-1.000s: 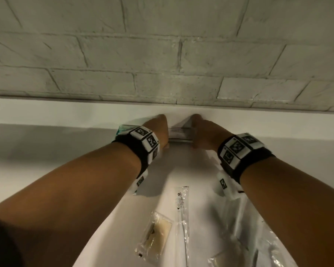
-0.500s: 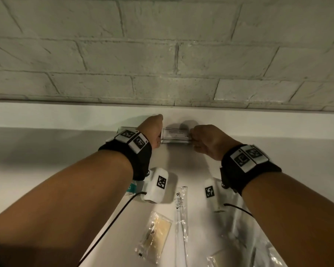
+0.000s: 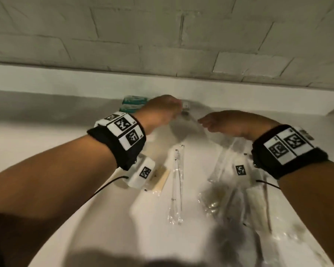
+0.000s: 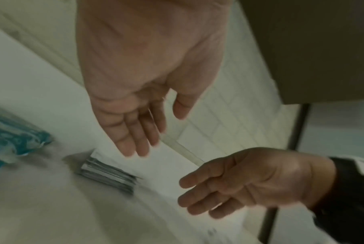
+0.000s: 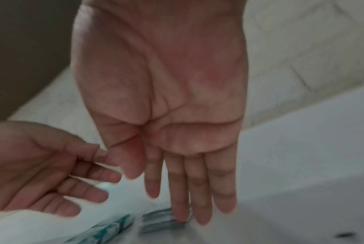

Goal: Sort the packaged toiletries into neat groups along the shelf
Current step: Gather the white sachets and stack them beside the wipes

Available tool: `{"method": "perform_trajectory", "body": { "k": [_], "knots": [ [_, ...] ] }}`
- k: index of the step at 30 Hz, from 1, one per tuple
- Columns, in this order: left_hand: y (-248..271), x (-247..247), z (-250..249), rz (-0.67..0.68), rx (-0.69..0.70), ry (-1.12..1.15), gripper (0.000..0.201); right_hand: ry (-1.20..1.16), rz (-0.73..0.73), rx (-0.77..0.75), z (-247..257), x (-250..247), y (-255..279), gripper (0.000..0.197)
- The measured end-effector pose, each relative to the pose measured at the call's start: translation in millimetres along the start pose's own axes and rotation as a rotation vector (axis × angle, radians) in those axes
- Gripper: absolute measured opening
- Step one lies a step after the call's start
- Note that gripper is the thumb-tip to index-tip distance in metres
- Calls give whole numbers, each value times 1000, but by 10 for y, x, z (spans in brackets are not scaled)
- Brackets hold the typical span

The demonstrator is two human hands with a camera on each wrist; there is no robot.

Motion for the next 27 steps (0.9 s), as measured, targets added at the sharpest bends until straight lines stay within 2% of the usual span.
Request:
{"method": "perform_trajectory", "body": {
  "k": [3, 9, 12, 14, 15, 18, 20, 24, 27],
  "knots": [
    [391, 272, 155, 99, 146, -342, 18, 119, 43, 44, 12, 131, 534, 42],
    [1016, 1035, 354, 349, 294, -755, 44, 252, -2, 184, -198, 548, 1634, 46],
    [1179, 1368, 505, 411, 375, -1039, 55, 248, 124, 163, -270, 911, 1985, 49],
    [1216, 1456, 607, 367, 397, -1204, 54, 233, 219, 108, -343, 1106, 2205, 49],
    [1227, 1442, 633, 332, 392, -1243, 50, 205, 214, 97, -415, 1146, 2289, 47],
    [1338, 1353, 609, 287, 330, -1277, 32, 109, 55, 144, -630, 1107, 2539, 39],
    [1359, 1328, 566, 237, 296, -1325, 28, 156, -51, 177, -748, 1044, 2641, 38],
    [1238, 1476, 433, 116, 309, -1216, 31, 310, -146, 138, -743, 940, 2562, 34],
    [1111, 1730, 270, 57, 373, -1142, 35, 423, -81, -23, -591, 971, 2312, 36]
  ]
}}
Point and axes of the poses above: each hand's wrist, its own y-axis away from the middle knuckle, its own x-axis out of the palm, z = x × y, the point moved 3 cm from there along -y, towards the middle knuckle, and after that the axes turned 13 degrees about -x, right-handed, at the moved point
